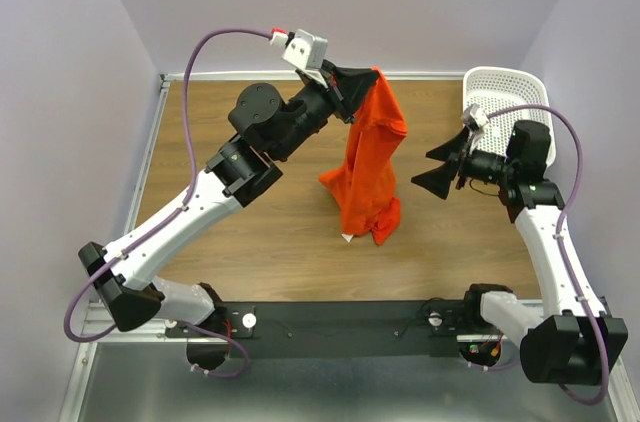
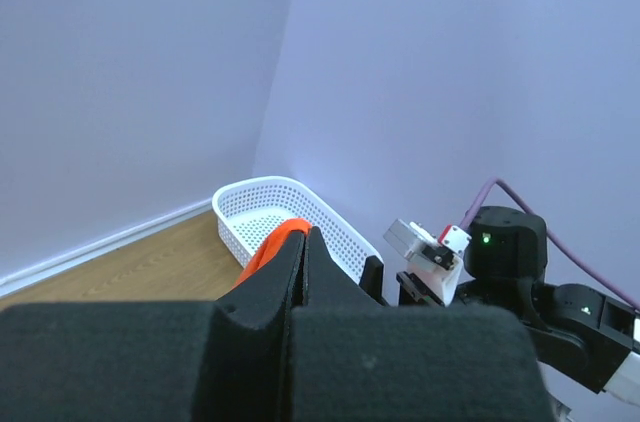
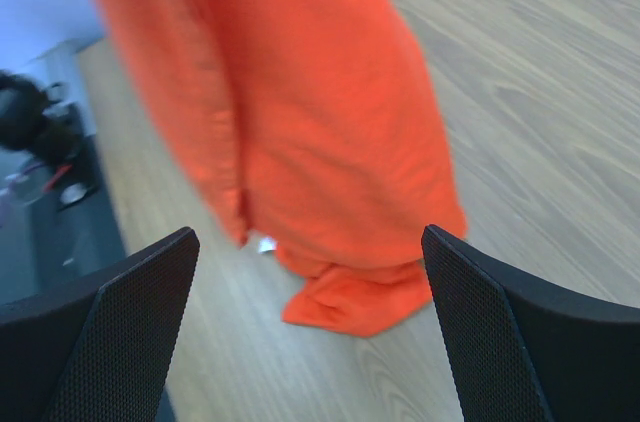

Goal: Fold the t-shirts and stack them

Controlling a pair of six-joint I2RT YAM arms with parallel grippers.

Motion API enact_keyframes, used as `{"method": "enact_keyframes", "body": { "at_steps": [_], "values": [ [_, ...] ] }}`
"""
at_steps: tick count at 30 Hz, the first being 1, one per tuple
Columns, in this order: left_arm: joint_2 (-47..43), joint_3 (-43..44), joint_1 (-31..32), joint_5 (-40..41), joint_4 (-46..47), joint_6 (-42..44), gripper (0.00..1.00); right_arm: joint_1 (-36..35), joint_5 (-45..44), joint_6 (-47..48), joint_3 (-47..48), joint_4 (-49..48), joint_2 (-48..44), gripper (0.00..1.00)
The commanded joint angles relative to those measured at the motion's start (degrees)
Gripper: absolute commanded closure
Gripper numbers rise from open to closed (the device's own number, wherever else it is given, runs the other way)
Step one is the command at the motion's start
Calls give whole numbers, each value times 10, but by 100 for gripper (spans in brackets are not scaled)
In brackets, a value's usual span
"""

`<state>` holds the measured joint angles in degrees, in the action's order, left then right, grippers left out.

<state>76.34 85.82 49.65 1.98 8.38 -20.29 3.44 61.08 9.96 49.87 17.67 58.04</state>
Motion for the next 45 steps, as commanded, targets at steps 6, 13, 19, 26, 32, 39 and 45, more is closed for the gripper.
{"method": "enact_keyframes", "body": {
  "at_steps": [6, 13, 19, 26, 32, 39, 45],
  "values": [
    [-31, 8, 4, -41, 8, 14, 100, -85, 104, -2, 15, 3, 61, 0],
    [-44, -3, 4, -42, 8, 12, 100, -145, 42, -22, 120, 2, 126, 1],
    [-58, -14, 3, -25, 8, 23, 100, -184, 59, -59, 168, 3, 145, 18],
    [-41, 12, 0, -2, 6, 34, 100, -213, 34, -79, 207, 3, 142, 38],
    [8, 113, -32, 22, -37, 48, 100, -211, -170, -10, 221, 46, 90, 0],
    [144, 341, -118, -103, -51, -26, 100, -149, -283, 27, 127, 45, -3, 0],
    [332, 660, -126, -213, 41, -192, 100, -88, -257, 30, 38, 35, 15, 0]
  ]
}}
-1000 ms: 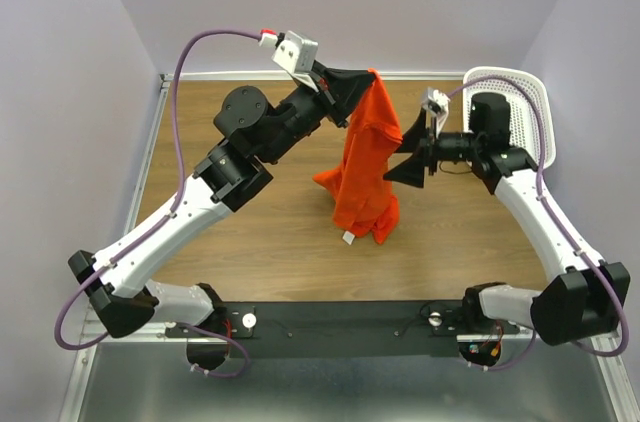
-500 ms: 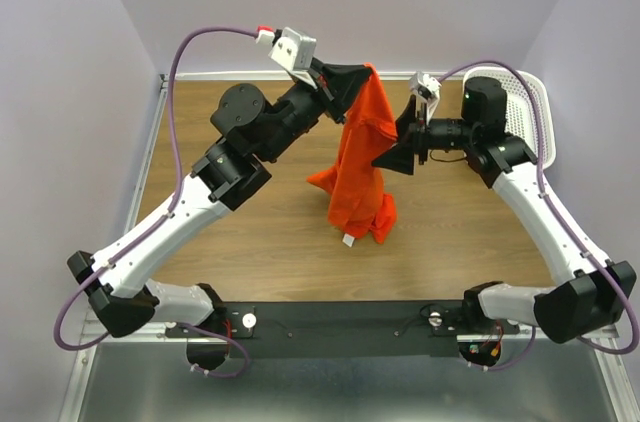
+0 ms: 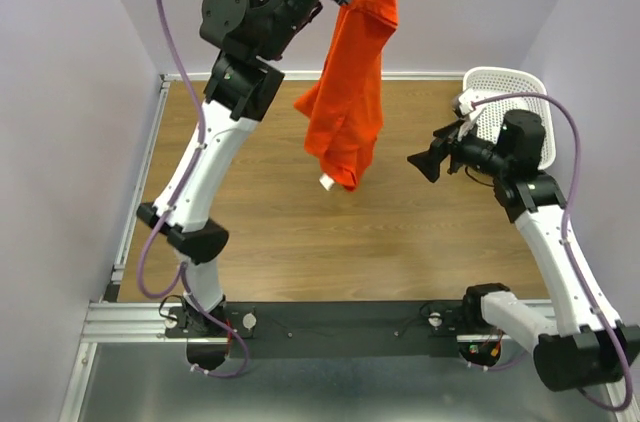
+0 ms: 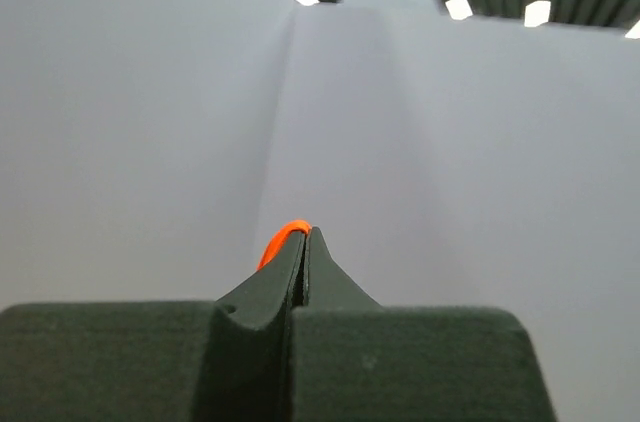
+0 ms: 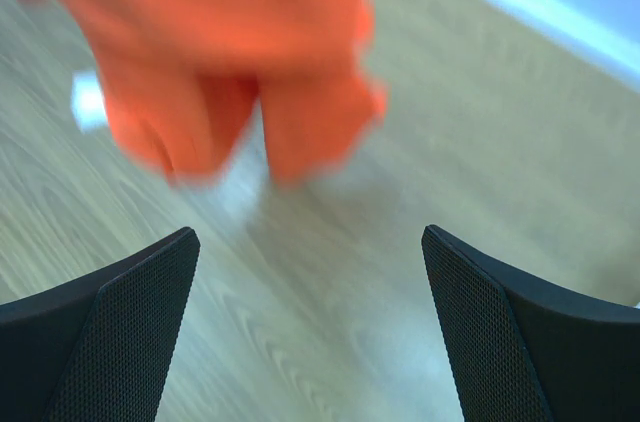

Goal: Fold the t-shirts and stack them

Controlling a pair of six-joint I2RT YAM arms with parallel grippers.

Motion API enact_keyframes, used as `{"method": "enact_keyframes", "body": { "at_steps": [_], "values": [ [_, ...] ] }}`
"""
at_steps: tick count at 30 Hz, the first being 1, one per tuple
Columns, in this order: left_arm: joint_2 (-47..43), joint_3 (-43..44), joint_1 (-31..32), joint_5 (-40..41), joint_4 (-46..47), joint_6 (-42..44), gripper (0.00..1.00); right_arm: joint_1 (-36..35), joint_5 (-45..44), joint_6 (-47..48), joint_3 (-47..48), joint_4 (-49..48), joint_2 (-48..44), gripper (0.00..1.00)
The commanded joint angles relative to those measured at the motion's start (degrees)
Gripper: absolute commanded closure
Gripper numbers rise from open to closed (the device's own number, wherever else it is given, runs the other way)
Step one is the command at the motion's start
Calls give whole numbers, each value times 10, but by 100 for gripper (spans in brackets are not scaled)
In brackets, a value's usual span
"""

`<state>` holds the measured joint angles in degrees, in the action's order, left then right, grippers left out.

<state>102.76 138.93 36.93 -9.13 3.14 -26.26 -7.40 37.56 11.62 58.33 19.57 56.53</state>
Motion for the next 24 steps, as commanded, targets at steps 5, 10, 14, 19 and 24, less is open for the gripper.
{"method": "enact_keyframes", "body": {
  "at_steps": [5, 10, 14, 19, 24],
  "values": [
    [6, 34, -5, -105, 201, -175, 100, 26, -24, 24, -58, 17, 19, 0],
    [-143, -161, -6, -66, 150, -129, 100, 26, 57, 78, -68, 20, 4, 0],
    [-231, -293, -13, -27, 116, -114, 100, 12, 154, 150, -69, 27, 20, 0],
    [-298, -376, -16, -7, 113, -128, 100, -47, 103, 180, 14, 30, 128, 0],
    [-331, -415, -16, 22, 95, -129, 100, -87, 220, 156, 85, 73, 96, 0]
  ]
}}
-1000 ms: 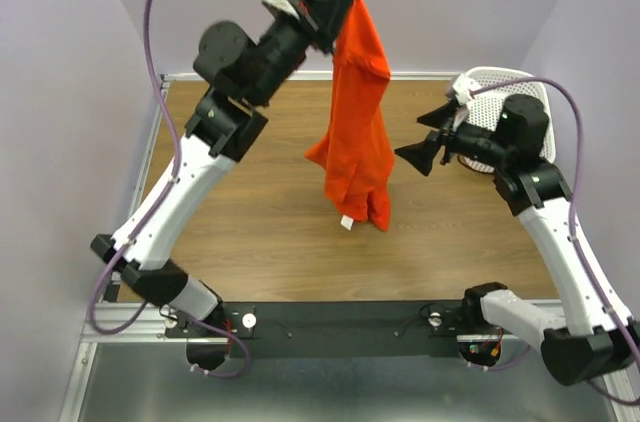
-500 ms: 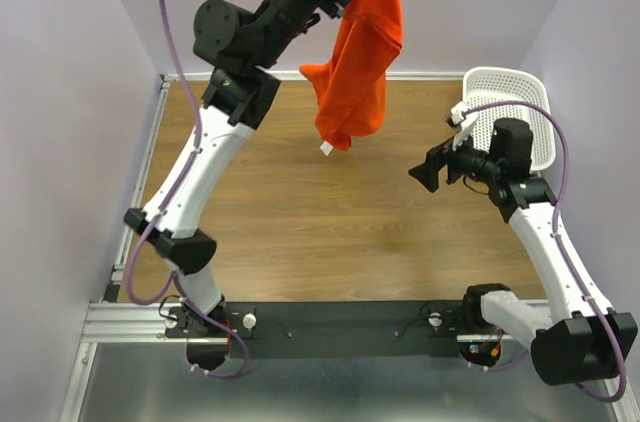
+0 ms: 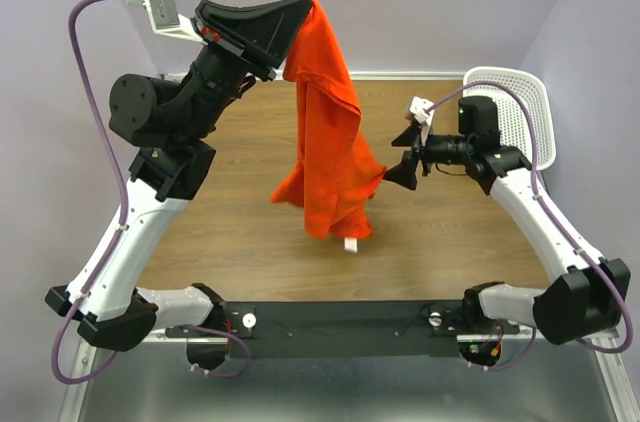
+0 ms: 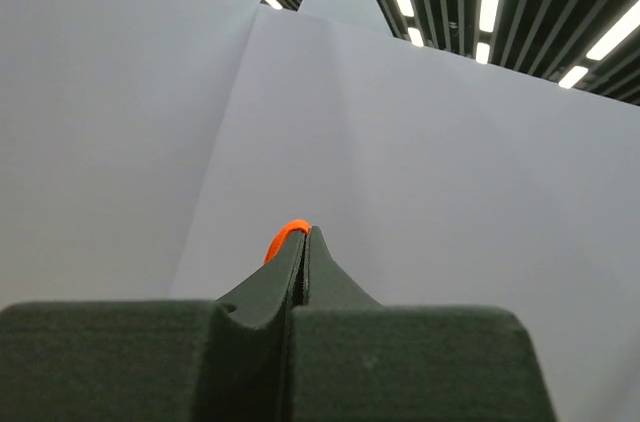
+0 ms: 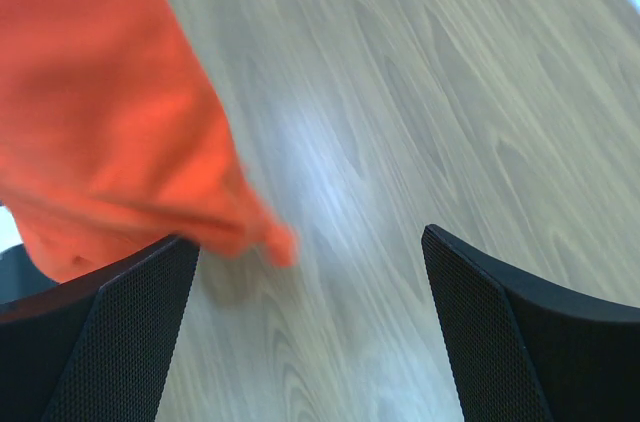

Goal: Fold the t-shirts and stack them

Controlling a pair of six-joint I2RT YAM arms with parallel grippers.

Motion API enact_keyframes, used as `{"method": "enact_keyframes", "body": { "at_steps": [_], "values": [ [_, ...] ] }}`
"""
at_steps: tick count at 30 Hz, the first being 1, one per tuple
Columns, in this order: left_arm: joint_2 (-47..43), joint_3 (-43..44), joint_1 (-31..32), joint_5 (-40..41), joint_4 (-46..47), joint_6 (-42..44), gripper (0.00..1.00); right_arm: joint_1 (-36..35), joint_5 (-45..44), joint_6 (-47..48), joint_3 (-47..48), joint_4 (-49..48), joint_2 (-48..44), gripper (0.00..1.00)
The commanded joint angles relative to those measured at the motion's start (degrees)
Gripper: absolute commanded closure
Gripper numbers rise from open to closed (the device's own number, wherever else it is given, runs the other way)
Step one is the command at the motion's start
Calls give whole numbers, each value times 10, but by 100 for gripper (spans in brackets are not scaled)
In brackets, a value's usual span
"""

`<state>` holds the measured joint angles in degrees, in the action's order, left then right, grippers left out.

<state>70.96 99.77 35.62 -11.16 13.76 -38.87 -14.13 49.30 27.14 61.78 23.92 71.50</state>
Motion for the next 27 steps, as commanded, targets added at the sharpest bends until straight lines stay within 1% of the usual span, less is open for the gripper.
{"method": "enact_keyframes", "body": {
  "at_steps": [1, 3, 6, 7, 9, 10, 11, 14, 15, 18, 19, 22, 23, 24, 25, 26, 27],
  "values": [
    [-16, -30, -3, 45, -14, -2, 100, -22, 115, -4, 54, 30, -66, 0],
    [-21, -49, -3, 45, -15, -6, 100, -31, 129, -22, 71, 29, -88, 0],
    [-21, -71, -3, 36, -14, -25, 100, -55, 159, -79, 102, 30, -80, 0],
    [-21, -77, -3, 33, -10, -30, 100, -83, 159, -98, 109, 30, -69, 0],
    [-19, -93, -2, 33, -6, -42, 100, -122, 134, -113, 136, 29, -58, 0],
    [-20, -99, -2, 33, 0, -44, 100, -140, 96, -125, 145, 28, -43, 0],
    [-21, -106, -2, 32, 3, -46, 100, -170, 77, -134, 157, 25, -31, 0],
    [-23, -126, -2, 29, 17, -59, 100, -182, 27, -191, 193, -11, 26, 0],
    [-25, -135, -2, 29, 19, -62, 100, -186, 20, -201, 201, -32, 39, 0],
    [-35, -160, -2, 35, 24, -68, 100, -205, -20, -219, 258, -42, 91, 2],
    [-37, -168, -2, 40, 28, -69, 100, -207, -40, -233, 283, -43, 100, 11],
    [-48, -193, -3, 61, 30, -66, 100, -209, -45, -243, 291, -45, 103, 30],
    [-50, -198, -2, 68, 29, -62, 100, -209, -48, -241, 284, -47, 96, 42],
    [-52, -206, -2, 75, 30, -57, 100, -209, -59, -241, 269, -52, 81, 48],
    [-51, -208, -2, 77, 30, -54, 100, -209, -88, -235, 262, -53, 73, 64],
    [-51, -210, -2, 79, 32, -53, 100, -210, -103, -232, 256, -53, 65, 72],
    [-50, -212, -2, 77, 33, -50, 100, -209, -119, -227, 243, -52, 58, 77]
  ]
}}
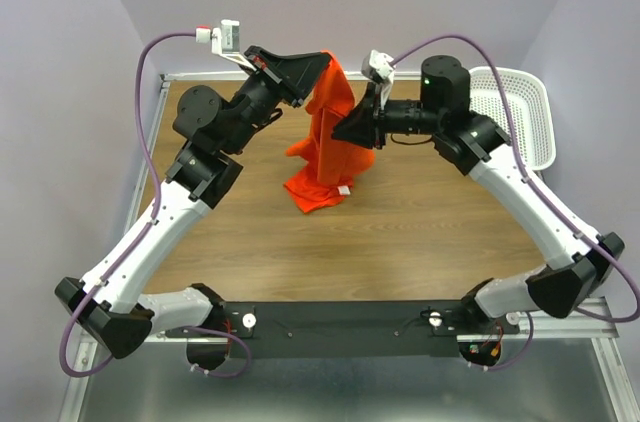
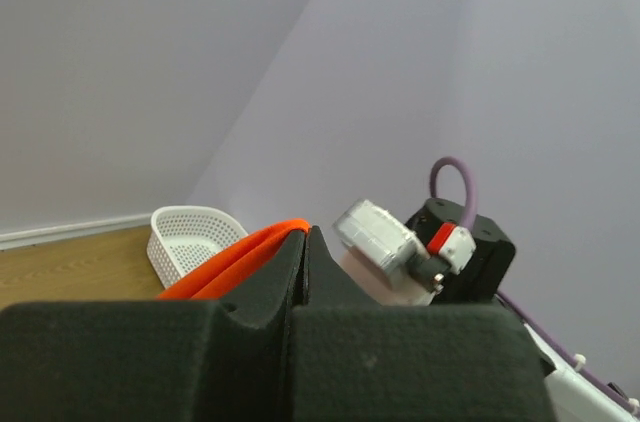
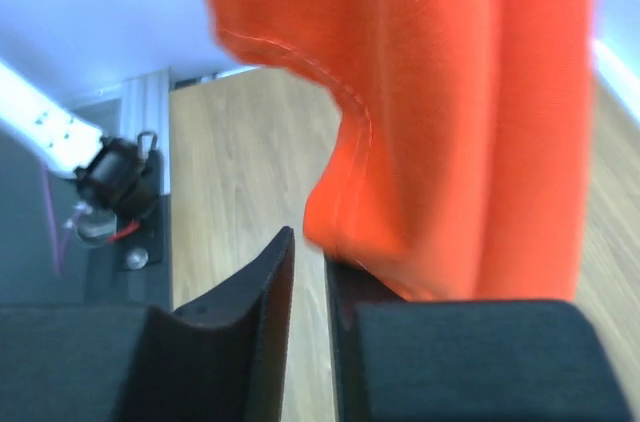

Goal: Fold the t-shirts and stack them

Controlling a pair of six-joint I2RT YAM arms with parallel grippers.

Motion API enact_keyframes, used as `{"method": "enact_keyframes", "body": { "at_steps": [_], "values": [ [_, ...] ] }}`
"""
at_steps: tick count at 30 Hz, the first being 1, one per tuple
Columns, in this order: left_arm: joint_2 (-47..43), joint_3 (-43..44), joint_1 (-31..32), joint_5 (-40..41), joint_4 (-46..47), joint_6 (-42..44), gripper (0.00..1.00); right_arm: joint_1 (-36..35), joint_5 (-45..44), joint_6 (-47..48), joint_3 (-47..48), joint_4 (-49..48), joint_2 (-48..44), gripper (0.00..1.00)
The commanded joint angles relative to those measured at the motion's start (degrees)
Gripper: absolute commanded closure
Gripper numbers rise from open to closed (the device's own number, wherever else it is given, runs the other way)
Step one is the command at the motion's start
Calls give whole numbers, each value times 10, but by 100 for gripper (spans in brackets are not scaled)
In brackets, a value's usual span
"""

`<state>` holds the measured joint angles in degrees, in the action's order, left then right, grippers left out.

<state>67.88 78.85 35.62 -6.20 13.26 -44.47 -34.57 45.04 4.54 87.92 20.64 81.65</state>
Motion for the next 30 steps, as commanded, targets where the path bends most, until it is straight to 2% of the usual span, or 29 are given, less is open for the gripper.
{"method": "enact_keyframes", "body": {
  "at_steps": [1, 3, 4, 5, 7, 8, 9, 15, 19, 21, 22, 25, 26, 28, 29, 30],
  "values": [
    [-19, -4, -2, 27, 41, 6, 100, -5, -99, 8, -25, -18, -65, 79],
    [-17, -6, -3, 25, 45, 5, 100, -5, -108, 25, -55, -16, -93, 79],
    [-16, -6, -3, 26, 47, 5, 100, -5, -104, 47, -63, -12, -119, 75],
    [-17, -5, -2, 25, 48, 6, 100, -5, -103, 57, -71, 1, -132, 58],
    [-16, -5, -3, 26, 48, 6, 100, -4, -120, 71, -78, 16, -144, 38],
    [-15, -5, -2, 25, 48, 5, 100, -4, -129, 72, -79, 19, -150, 25],
    [-14, -5, -3, 24, 48, 5, 100, -4, -137, 72, -82, 20, -151, 20],
    [-10, -12, -3, 15, 59, -10, 100, -5, -173, 43, -56, 19, -86, 16],
    [-9, -16, -2, 13, 62, -13, 100, -15, -123, 8, -23, 20, -40, 14],
    [-7, -14, -2, 14, 60, -12, 100, -31, -126, 7, -18, 20, -37, 14],
    [-7, -15, -2, 17, 57, -11, 100, -35, -132, 7, -17, 20, -38, 17],
    [-6, -19, -3, 31, 56, -9, 100, -37, -149, 8, -17, 20, -53, 41],
    [-6, -19, -2, 35, 56, -8, 100, -36, -155, 9, -19, 20, -59, 56],
    [-2, -24, -2, 46, 54, -6, 100, -36, -183, 15, -27, 20, -76, 70],
    [0, -24, -2, 50, 53, -6, 100, -36, -195, 19, -32, 20, -81, 81],
    [3, -26, -3, 52, 53, -6, 100, -36, -207, 22, -35, 20, -84, 88]
  ]
}}
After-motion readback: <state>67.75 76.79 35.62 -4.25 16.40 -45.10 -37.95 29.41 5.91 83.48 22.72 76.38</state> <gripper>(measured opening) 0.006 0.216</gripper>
